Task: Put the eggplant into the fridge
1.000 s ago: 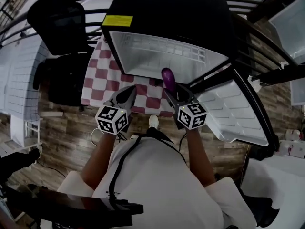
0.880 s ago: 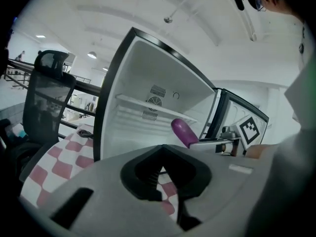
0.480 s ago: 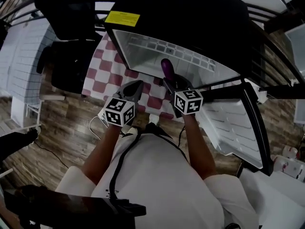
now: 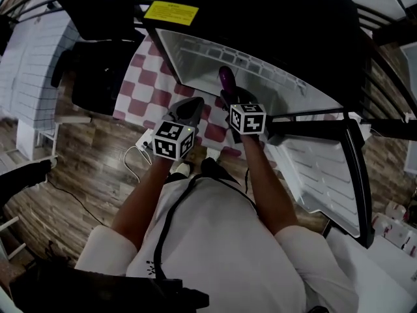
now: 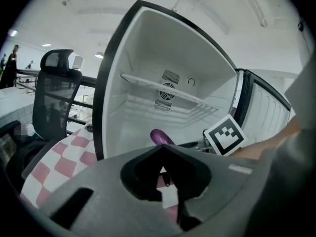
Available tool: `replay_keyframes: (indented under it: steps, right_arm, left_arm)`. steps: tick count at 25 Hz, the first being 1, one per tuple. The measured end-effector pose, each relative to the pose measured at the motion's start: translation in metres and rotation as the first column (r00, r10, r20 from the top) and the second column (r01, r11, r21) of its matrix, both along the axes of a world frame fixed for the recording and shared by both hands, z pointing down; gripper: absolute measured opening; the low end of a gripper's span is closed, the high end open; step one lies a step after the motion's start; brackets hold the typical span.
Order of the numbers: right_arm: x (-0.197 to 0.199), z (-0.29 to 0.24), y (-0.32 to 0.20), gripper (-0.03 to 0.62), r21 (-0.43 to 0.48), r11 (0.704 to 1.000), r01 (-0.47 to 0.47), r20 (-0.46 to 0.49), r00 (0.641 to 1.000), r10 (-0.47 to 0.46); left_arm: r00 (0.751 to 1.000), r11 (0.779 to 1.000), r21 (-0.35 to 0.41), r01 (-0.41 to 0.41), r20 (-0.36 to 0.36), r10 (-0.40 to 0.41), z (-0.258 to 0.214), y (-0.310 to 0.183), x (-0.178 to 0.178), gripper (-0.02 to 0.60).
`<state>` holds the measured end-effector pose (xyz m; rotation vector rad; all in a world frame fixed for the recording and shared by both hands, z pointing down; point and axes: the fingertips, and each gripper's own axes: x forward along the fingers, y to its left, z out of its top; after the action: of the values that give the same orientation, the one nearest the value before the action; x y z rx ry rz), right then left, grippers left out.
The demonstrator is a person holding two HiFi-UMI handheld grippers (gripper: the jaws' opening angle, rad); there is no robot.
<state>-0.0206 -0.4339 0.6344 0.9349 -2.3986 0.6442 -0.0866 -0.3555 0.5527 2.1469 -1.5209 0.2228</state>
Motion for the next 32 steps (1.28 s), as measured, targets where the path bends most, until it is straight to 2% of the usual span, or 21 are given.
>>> replay_keyframes:
  steps: [10, 19, 32]
  right_arm:
    - [-0.005, 0.014, -0.033, 0.213, -0.014, 0.999, -0.035, -0.06, 0.998, 0.034]
    - [-0.002, 0.015, -0.042, 0.213, -0.035, 0.996, -0.084, -0.098, 0.992, 0.08]
    - [0.017, 0.032, -0.062, 0.213, -0.012, 0.996, -0.085, -0.261, 0.962, 0.079]
  left_arm:
    - [0.998, 1.0, -0.017, -0.016, 0.057, 0.017, 0.019, -0.015, -0.004, 0.006]
    - [0.998, 1.0, -0.003, -0.018, 0.054, 0.018, 0.02, -0.015, -0.01, 0.006]
    - [0.997, 0.999, 0.013, -0.039, 0.066, 0.038, 0.026, -0.013, -0.012, 0.006]
